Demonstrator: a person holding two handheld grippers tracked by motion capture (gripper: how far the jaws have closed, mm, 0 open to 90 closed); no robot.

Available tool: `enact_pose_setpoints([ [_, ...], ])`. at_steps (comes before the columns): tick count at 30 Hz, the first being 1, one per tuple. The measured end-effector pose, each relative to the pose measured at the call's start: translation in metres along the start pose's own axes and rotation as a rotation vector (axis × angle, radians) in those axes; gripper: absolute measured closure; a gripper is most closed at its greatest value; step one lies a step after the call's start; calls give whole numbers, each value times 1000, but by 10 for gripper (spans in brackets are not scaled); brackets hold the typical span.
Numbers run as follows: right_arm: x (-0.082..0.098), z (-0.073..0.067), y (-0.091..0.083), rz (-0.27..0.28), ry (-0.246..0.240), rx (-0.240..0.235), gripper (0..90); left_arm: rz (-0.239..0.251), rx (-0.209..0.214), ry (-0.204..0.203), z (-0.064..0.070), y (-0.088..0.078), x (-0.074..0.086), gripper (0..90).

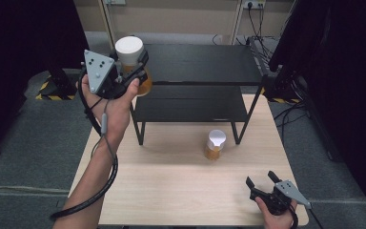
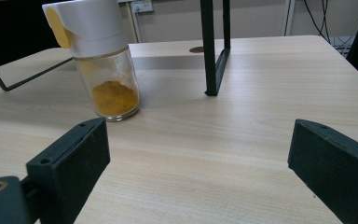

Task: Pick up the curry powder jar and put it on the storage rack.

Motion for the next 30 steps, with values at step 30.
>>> enact_pose_setpoints([
  [30,0,1,0,3,0,-6,56,-83,-48,27,-13,66,-11,338],
])
Point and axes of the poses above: each handheld gripper's, and its own axes: y roughly forward along the jaws, x roughly out of its underside, z roughly to its right, the point moved 3 cm from there along y, roughly forward along the jaws, and after that the axes turned 11 degrees about x, right-handed, at the moved point
